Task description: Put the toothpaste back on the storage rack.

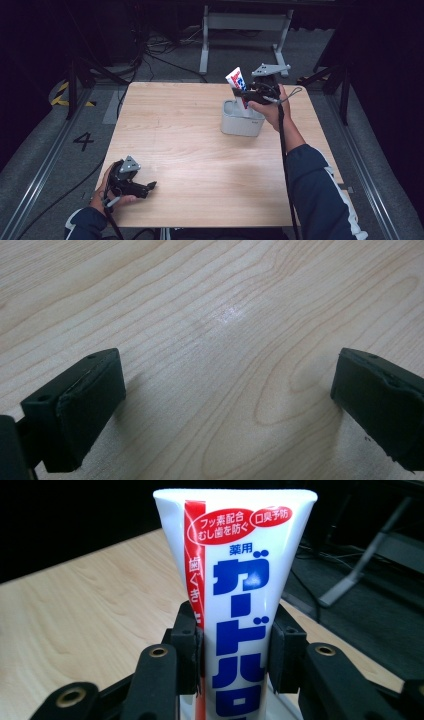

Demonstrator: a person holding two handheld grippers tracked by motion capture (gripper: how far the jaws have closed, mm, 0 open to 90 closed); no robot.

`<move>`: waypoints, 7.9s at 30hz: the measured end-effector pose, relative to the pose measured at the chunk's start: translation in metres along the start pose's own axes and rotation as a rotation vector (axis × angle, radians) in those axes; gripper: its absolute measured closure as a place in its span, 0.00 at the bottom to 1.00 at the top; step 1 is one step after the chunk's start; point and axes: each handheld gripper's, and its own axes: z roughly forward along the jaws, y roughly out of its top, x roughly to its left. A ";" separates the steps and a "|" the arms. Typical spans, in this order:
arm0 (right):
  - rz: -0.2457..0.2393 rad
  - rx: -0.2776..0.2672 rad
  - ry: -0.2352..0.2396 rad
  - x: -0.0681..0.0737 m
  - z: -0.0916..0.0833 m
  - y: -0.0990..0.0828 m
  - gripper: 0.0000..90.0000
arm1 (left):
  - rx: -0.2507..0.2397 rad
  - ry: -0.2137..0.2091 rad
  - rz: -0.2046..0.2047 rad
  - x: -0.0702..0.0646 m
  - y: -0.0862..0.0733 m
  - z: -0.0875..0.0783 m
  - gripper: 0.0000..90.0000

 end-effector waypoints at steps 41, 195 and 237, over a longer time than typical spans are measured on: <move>0.022 0.095 0.024 -0.013 0.037 -0.056 0.67 | -0.011 0.015 -0.005 -0.001 -0.001 -0.001 0.03; -0.073 0.252 -0.085 0.028 -0.124 -0.225 0.35 | -0.009 0.032 -0.008 -0.001 -0.001 -0.001 0.03; 0.156 0.237 -0.085 0.021 -0.156 -0.292 0.25 | -0.011 0.034 -0.017 -0.002 -0.001 -0.001 0.03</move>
